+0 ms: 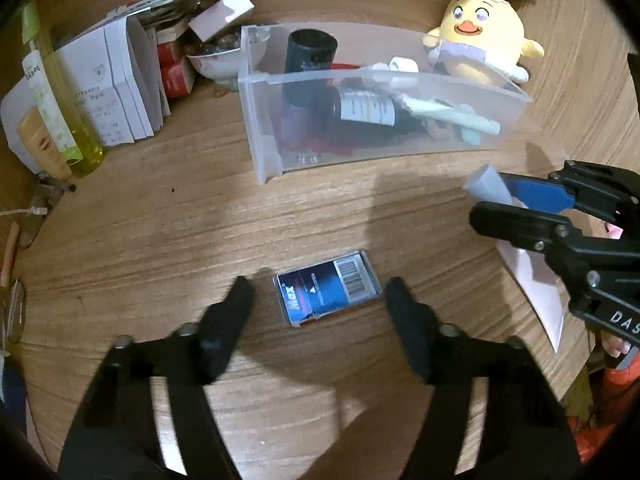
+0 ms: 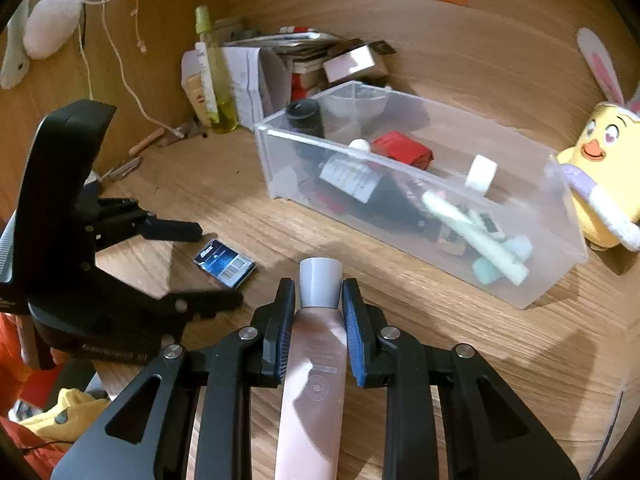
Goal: Organize objects
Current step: 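Grasp the pink white-capped bottle with the right tool while the left tool grasps the blue card box, then carry the pink bottle and blue card box over the clear box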
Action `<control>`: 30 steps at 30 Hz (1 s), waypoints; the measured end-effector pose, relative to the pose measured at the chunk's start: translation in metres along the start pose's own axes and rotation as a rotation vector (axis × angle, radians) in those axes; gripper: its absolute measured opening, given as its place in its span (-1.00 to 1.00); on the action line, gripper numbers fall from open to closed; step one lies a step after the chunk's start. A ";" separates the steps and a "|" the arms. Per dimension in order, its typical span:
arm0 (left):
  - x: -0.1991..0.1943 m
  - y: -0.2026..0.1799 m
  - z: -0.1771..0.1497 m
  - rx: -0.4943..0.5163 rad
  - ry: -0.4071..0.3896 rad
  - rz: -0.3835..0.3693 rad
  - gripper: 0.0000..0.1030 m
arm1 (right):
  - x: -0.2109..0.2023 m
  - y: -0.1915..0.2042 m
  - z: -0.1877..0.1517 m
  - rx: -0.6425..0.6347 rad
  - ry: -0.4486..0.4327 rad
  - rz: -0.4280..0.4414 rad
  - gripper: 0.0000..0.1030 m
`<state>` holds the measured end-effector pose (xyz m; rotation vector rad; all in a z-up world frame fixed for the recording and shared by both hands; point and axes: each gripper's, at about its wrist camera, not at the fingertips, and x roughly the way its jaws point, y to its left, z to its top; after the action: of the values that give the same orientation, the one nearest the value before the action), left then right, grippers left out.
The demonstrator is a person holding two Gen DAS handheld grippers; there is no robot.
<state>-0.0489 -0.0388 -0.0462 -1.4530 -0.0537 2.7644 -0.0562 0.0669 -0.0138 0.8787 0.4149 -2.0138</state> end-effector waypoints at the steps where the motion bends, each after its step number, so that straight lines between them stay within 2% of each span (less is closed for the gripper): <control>1: -0.001 0.000 0.000 0.002 -0.005 -0.002 0.00 | -0.002 -0.002 0.000 0.006 -0.006 -0.001 -0.58; 9: -0.005 -0.003 0.000 0.001 -0.032 -0.018 0.00 | -0.019 -0.021 0.002 0.057 -0.055 -0.032 -0.58; 21: -0.037 -0.010 0.023 -0.002 -0.166 -0.024 0.00 | -0.052 -0.045 0.014 0.129 -0.162 -0.077 -0.60; 30: -0.055 -0.016 0.042 -0.005 -0.249 -0.028 0.00 | -0.085 -0.053 0.027 0.135 -0.256 -0.117 -0.62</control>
<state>-0.0523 -0.0253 0.0236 -1.0917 -0.0836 2.9056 -0.0805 0.1313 0.0637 0.6766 0.1919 -2.2485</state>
